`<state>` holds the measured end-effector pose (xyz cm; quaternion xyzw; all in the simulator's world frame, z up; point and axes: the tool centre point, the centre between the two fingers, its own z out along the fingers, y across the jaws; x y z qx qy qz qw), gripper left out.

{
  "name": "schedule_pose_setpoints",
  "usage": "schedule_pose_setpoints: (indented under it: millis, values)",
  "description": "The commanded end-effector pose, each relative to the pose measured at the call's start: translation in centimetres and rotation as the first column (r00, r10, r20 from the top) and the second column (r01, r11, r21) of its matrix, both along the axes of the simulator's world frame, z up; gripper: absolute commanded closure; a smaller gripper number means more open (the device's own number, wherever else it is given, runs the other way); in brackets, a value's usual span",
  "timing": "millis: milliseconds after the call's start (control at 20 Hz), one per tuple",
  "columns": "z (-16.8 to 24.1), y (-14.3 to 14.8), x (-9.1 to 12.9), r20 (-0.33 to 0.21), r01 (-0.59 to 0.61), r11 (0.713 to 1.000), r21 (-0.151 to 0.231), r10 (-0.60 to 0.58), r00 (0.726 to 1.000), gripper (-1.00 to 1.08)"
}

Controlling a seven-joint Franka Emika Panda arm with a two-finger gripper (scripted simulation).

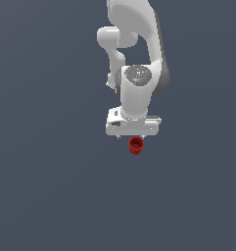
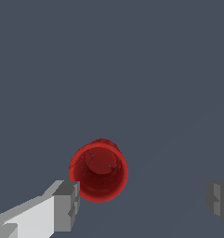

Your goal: Pick up the object and move it to a goal position.

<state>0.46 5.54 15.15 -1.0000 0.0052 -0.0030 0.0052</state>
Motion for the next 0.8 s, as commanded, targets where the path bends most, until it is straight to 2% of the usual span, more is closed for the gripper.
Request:
schedule_pose_setpoints:
  millis: [0, 350, 750]
  values:
    - [-1.2, 0.9, -0.4, -0.002, 0.033, 0.999, -0.002, -0.033, 0.999, -0.92]
    - [-4.1, 2.9, -1.4, -0.005, 0.117, 0.993, -0.007, -0.117, 0.993, -0.92]
    - [-5.4, 3.7, -1.9, -0.006, 0.155, 0.988, -0.01, -0.155, 0.988, -0.92]
